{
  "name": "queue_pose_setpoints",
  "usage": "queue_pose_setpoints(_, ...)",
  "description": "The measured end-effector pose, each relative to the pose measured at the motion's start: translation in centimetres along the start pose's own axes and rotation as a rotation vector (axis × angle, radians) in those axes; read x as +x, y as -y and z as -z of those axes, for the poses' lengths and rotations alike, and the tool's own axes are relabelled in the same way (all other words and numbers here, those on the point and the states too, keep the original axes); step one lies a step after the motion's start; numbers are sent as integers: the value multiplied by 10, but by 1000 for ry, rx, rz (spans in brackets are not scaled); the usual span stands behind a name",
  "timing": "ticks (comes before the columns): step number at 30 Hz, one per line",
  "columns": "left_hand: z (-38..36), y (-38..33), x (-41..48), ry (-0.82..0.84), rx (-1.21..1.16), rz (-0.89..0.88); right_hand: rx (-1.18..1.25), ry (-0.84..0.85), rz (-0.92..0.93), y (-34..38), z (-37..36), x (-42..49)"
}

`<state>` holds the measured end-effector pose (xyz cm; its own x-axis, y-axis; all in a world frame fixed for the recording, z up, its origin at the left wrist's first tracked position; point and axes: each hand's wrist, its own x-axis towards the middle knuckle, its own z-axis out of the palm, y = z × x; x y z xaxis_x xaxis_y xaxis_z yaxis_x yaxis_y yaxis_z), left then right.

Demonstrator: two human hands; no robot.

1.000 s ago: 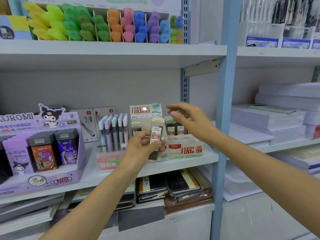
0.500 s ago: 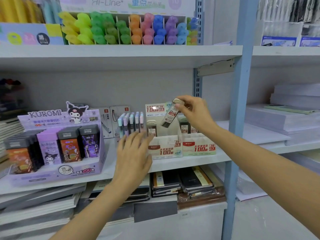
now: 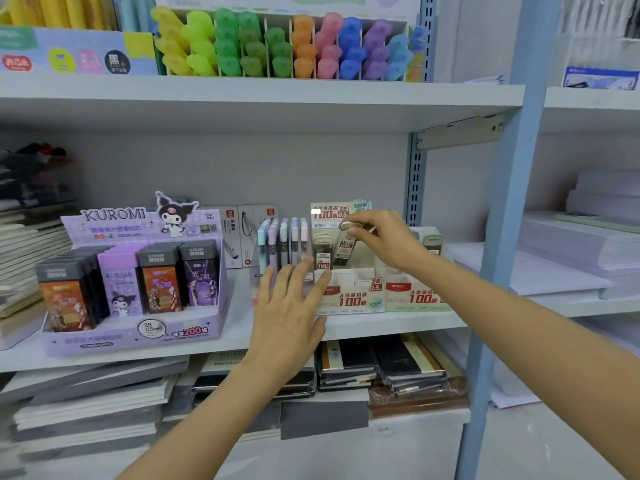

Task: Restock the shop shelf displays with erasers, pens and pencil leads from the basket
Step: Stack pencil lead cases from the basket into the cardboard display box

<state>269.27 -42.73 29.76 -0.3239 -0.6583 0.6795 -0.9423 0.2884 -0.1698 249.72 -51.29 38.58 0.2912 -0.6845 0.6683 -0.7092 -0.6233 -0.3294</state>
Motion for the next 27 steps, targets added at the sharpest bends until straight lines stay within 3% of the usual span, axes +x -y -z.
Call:
queue_pose_setpoints(6,2,-1,0,0,-24,10,-18,-103,-44,-6,1,-2)
queue_pose_setpoints(13,0,-1,0,22,-34,13,-52,141,-70,-3,-12,-5)
queue_pose_setpoints(19,-3,2,-1,9,-56,-19,-41,81,-86,-1,-20,-14)
queue_pose_setpoints(24,-6,-1,-25,-165,-201,12,52,-158,77,29,-18,-42)
queue_pose_setpoints(27,-28,-8,-77,-334,-293,112,240,-157,171,59,-42,-82)
